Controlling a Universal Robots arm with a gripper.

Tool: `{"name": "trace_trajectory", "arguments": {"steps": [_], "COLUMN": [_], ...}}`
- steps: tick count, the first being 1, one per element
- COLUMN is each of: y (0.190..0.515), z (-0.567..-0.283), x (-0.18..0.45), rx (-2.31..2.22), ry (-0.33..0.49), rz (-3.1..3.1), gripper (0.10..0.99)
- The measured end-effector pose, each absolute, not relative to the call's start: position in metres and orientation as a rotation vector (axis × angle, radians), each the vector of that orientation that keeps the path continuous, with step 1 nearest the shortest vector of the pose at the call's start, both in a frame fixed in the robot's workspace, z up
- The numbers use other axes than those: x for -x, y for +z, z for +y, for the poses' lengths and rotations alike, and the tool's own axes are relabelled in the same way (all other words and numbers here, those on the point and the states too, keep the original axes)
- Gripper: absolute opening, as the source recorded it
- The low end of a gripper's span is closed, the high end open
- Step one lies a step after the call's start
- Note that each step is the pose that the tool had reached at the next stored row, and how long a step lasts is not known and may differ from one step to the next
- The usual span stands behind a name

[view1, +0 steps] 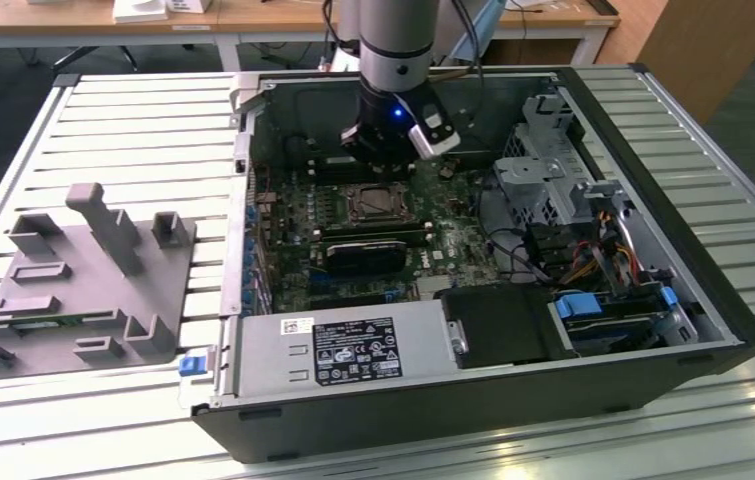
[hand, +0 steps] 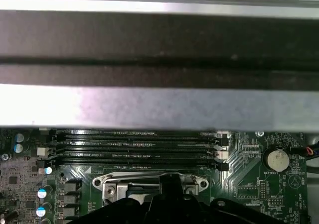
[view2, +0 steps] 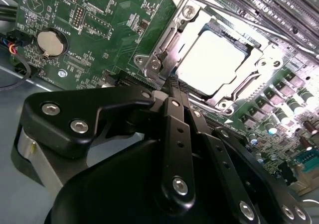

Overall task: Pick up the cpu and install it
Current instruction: 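Install the second cpu locking lever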

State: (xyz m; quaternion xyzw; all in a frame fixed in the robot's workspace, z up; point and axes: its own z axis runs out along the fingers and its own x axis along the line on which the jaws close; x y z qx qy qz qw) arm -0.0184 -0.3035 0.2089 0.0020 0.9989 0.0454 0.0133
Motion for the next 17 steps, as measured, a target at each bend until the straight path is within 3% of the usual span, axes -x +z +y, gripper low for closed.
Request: {"name": "trace_trajectory", "arguments": {"steps": [8, 17], "y": [0.21, 0.232], "z": [-0.307, -0.308], "x": [0.018, 0.018], "rx": [-0.006, -0.006], "ry": [0.141, 0.142], "rz": [3.112, 3.118], "gripper": [0.106, 0.106]}}
